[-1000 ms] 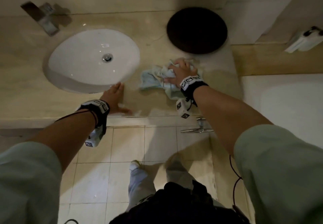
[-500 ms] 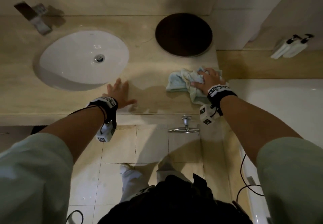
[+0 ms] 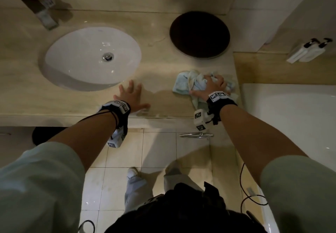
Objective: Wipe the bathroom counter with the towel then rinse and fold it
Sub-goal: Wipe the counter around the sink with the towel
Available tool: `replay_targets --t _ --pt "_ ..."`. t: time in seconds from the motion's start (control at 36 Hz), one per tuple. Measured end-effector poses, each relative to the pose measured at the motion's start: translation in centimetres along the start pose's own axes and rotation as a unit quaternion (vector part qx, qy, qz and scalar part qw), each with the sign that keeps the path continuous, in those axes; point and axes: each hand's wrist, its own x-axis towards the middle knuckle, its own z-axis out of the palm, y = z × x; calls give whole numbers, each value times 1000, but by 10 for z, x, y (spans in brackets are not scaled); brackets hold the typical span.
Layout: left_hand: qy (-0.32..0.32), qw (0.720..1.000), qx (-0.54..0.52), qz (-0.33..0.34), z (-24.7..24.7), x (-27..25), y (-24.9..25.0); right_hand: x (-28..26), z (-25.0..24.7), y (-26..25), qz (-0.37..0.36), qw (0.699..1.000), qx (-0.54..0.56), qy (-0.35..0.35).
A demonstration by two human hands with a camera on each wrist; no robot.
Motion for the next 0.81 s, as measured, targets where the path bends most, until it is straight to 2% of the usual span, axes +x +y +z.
replay_targets --t 0.14,0.25,0.36,0.56,0.67,0.81 --pt "-11 1000 12 10 -5 3 -2 -13 16 -41 -9 1000 10 -13" --pt "5 1000 11 29 -6 7 -16 -25 31 -75 -33 999 12 -25" --pt "30 1000 4 5 -10 -6 -29 -37 47 -104 -82 996 15 -37" --pt "23 1000 16 -15 -7 2 -68 -63 72 -156 -168 984 -25 -48" --pt "14 1000 -4 -18 -12 -7 -72 -68 81 -163 -210 975 -34 -61" --pt "12 1000 -26 9 -20 -12 -59 -68 75 -150 -230 971 -58 -18"
